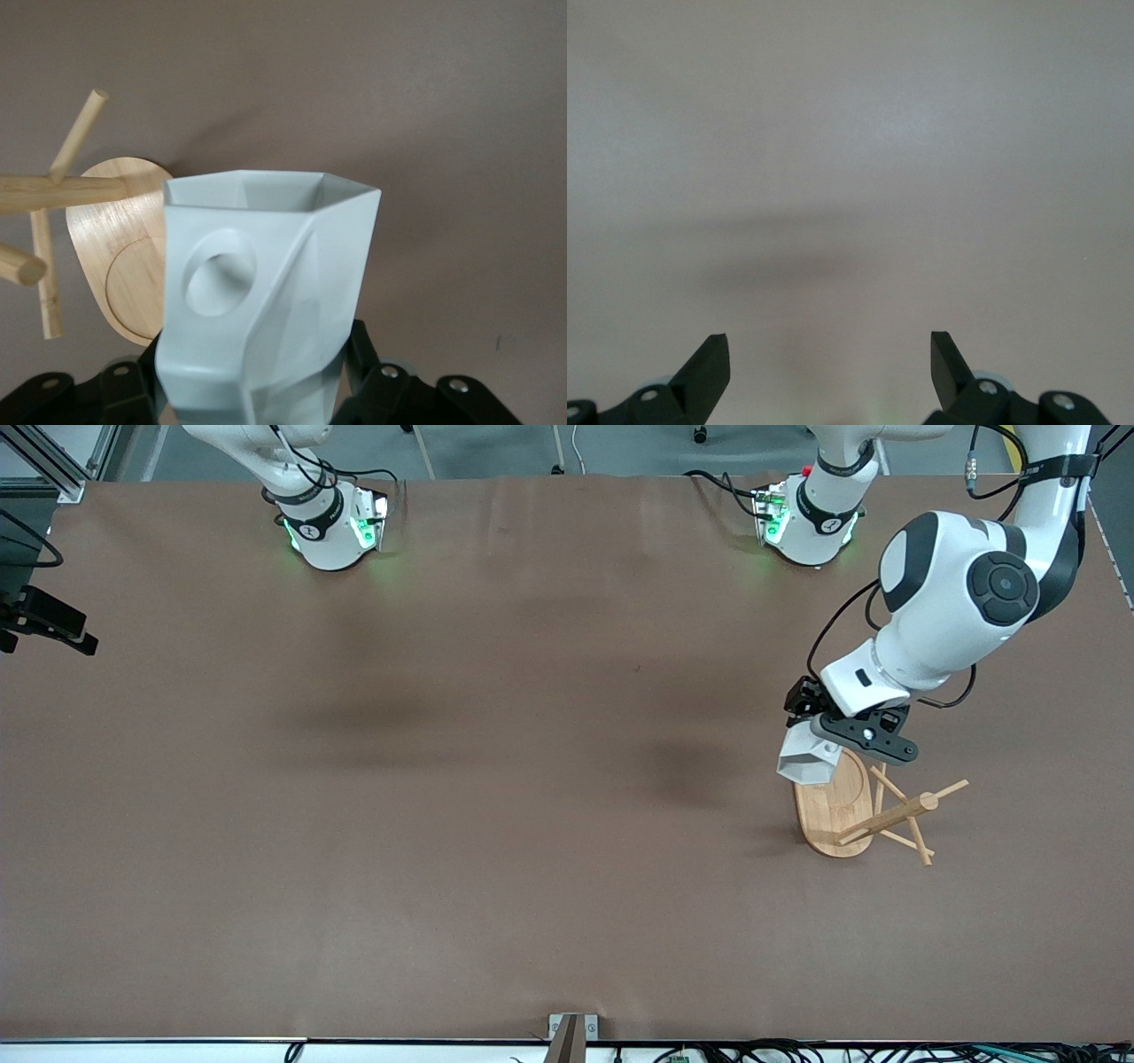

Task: Hang cup on rack
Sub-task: 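Lower the cup with the left gripper beside the wooden rack pegs, then slide the cup hole onto a rack peg with the left gripper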

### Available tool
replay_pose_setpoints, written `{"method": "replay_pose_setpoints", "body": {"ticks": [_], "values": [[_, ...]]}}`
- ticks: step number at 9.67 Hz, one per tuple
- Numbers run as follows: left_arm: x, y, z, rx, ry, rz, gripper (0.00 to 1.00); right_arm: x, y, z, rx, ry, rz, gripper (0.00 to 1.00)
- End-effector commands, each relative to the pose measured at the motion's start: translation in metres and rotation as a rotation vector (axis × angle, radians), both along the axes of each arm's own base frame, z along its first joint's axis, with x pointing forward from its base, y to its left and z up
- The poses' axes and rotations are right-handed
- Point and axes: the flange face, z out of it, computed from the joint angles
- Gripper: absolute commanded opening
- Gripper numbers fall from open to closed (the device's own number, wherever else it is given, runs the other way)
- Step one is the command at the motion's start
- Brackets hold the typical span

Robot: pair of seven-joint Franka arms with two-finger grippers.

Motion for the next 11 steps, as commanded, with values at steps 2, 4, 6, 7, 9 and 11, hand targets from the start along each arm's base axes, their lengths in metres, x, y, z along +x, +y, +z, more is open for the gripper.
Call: {"method": "replay_pose_setpoints", "body": {"ticks": [2,4,6,7,9,11], "values": [[0.013,0.012,-0.016,-0.009,0.01,-0.019,0.0,-0.008,-0.002,0.003,-0.006,-0.005,-0.022,1.0],[0.019,0.013,-0.019,-0.009,0.011,-0.031,0.0,-0.006,0.0,0.005,-0.004,-0.018,-0.023,1.0],[0.022,0.019,-0.022,-0.007,0.011,-0.041,0.0,-0.005,0.001,0.005,-0.001,-0.018,-0.024,1.0],[0.024,0.022,-0.022,-0.007,0.01,-0.035,0.0,-0.005,0.002,0.005,0.002,-0.02,-0.024,1.0],[0.029,0.029,-0.023,-0.006,0.007,-0.042,0.0,-0.005,0.003,0.005,0.002,-0.018,-0.02,1.0],[0.03,0.032,-0.027,-0.004,0.011,-0.04,0.0,-0.005,0.003,0.005,0.002,-0.018,-0.01,1.0]]}}
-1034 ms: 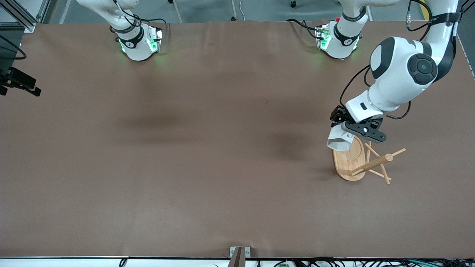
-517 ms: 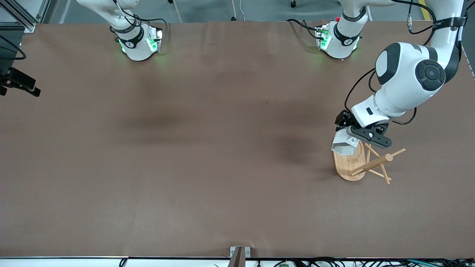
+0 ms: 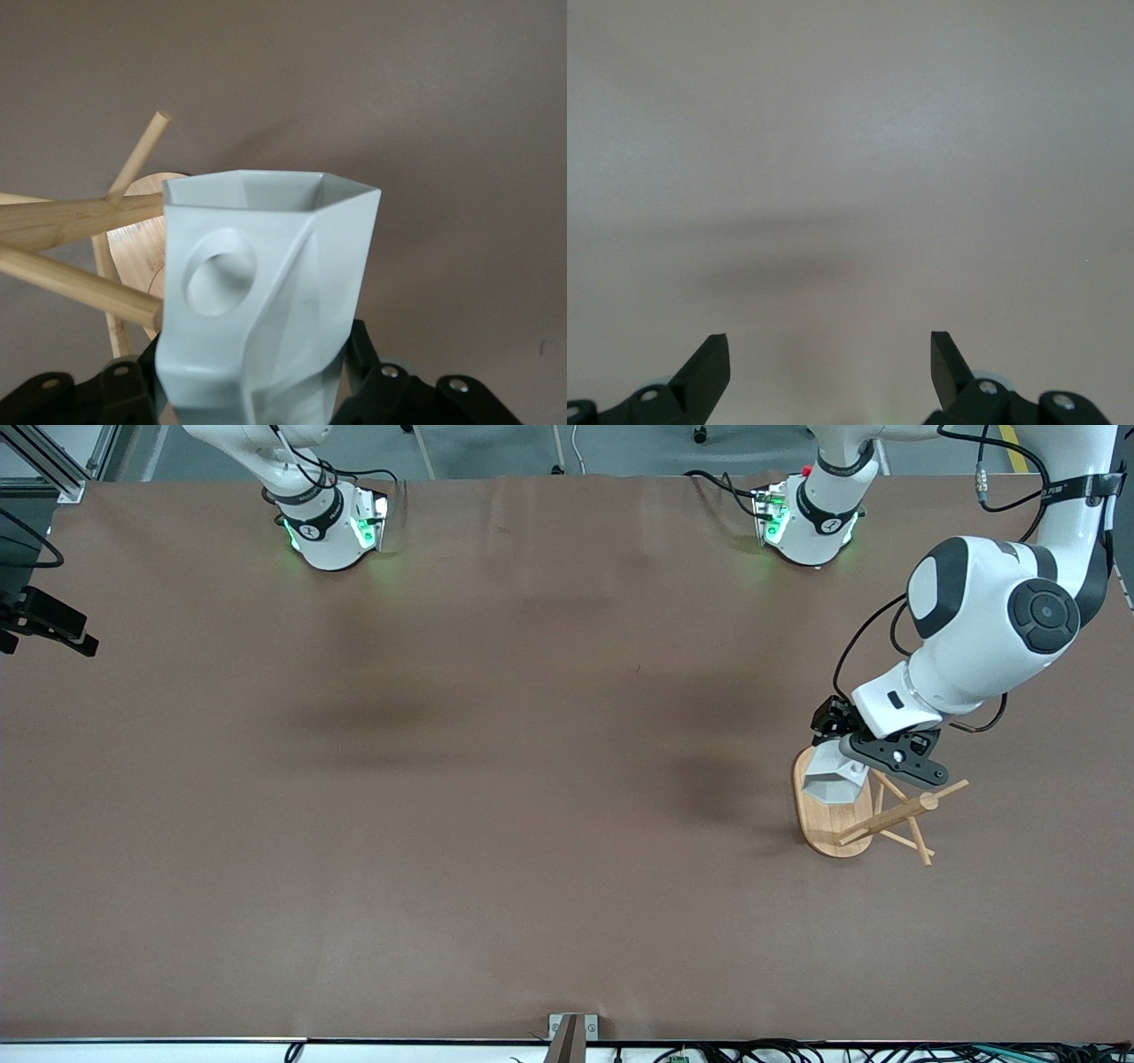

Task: Hang cup on rack
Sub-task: 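Slide the cup hole onto a rack peg with the left gripper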

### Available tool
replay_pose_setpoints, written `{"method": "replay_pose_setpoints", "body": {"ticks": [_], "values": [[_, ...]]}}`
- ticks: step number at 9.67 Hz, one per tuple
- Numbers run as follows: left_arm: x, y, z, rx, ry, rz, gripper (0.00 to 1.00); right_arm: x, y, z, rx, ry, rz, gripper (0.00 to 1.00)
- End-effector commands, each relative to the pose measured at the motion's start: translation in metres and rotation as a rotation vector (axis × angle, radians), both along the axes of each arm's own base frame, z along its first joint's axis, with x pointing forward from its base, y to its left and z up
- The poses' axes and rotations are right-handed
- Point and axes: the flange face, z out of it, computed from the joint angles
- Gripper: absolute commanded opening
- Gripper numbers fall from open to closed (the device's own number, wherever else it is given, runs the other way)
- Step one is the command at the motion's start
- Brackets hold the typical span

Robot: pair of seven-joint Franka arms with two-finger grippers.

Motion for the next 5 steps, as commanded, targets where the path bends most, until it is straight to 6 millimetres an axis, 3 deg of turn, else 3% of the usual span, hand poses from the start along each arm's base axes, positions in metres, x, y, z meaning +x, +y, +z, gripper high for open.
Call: {"method": "replay_pose_setpoints", "body": {"ticks": [1,5], "values": [[0.005,0.001,-0.018,-0.007,0.019,-0.015,0.0,-0.006,0.001,0.004,0.003,-0.011,-0.006,1.0],[0.008,0.015,-0.022,-0.003,0.021,-0.022,0.0,-0.006,0.002,0.004,0.003,-0.009,-0.004,1.0]]}}
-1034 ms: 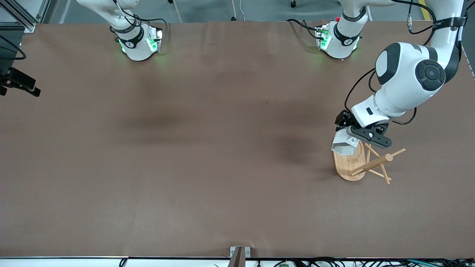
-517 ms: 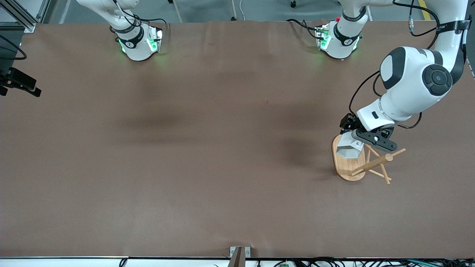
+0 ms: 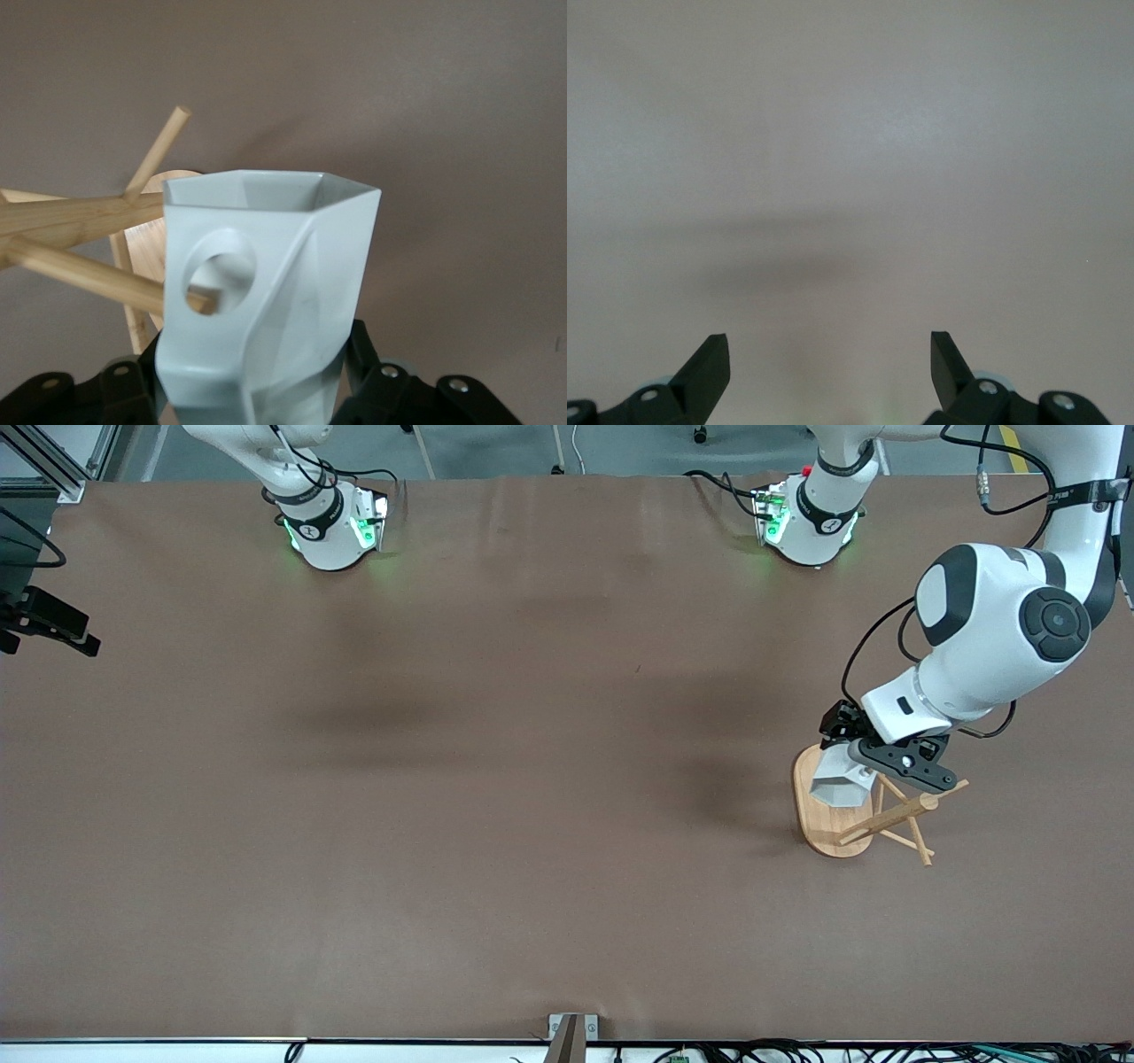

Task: Hang cup on rack
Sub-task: 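Slide the cup hole onto a rack peg with the left gripper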

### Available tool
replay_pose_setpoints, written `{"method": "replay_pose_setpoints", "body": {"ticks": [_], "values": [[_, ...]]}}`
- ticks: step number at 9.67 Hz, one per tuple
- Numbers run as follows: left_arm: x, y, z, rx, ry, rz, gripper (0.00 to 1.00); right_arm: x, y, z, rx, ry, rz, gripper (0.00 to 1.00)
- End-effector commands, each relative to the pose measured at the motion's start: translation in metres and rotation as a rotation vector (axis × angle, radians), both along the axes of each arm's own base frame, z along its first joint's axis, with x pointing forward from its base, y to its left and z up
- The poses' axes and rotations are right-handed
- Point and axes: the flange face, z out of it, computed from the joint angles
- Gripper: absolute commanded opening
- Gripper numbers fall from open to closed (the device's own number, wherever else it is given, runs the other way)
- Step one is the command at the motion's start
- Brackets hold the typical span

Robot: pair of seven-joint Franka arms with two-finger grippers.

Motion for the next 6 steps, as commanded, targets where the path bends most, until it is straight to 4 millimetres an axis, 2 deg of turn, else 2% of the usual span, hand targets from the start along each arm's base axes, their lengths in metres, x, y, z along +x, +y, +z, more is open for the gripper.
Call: {"method": "replay_pose_setpoints", "body": {"ticks": [1,6], "values": [[0.005,0.002,-0.019,-0.008,0.009,-0.016,0.0,-0.006,0.001,0.004,0.003,-0.011,-0.006,1.0],[0.009,0.016,-0.025,-0.001,0.005,-0.041,0.0,-0.006,0.002,0.003,0.003,-0.008,-0.003,1.0]]}}
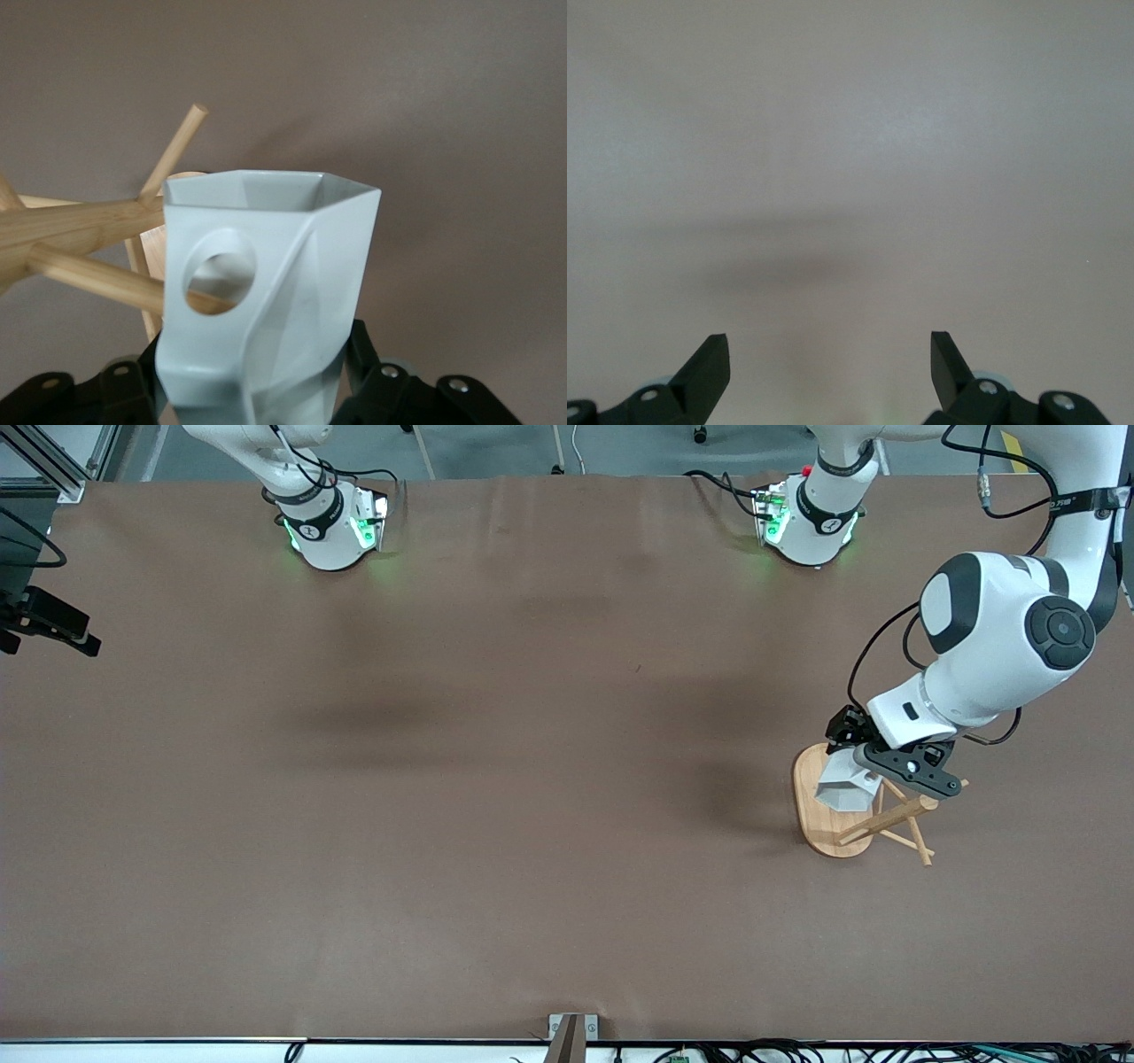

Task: Hang cup on rack
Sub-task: 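Slide the cup hole onto a rack peg with the left gripper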

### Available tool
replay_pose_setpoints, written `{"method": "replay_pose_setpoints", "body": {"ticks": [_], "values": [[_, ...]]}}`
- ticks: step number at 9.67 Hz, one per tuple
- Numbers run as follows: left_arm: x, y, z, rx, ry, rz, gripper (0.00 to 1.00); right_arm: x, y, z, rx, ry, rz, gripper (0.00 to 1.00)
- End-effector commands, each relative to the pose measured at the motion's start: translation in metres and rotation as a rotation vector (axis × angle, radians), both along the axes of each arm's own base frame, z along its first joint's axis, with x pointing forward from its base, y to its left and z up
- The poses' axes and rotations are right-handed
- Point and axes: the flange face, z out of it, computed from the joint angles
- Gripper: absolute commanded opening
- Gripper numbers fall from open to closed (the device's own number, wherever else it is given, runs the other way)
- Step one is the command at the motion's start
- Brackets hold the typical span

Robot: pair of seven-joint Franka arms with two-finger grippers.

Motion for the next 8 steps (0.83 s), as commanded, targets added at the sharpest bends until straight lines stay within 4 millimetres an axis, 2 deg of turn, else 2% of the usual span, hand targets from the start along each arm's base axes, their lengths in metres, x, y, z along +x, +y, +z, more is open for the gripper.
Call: {"method": "replay_pose_setpoints", "body": {"ticks": [1,6,7,8], "values": [[0.0047,0.0058,-0.0149,-0.006,0.009,-0.016,0.0,-0.0056,0.0018,0.0035,0.003,-0.009,-0.004,1.0],[0.01,0.0103,-0.0244,-0.001,-0.007,-0.016,0.04,-0.0055,0.0051,0.0034,0.003,-0.008,0.002,1.0],[0.0122,0.011,-0.0217,-0.001,-0.015,-0.013,0.24,-0.0055,0.0051,0.0034,0.003,-0.008,0.002,1.0],[0.0123,0.011,-0.0206,-0.003,-0.017,-0.006,0.96,-0.0056,0.0043,0.0034,0.003,-0.008,0.0,1.0]]}}
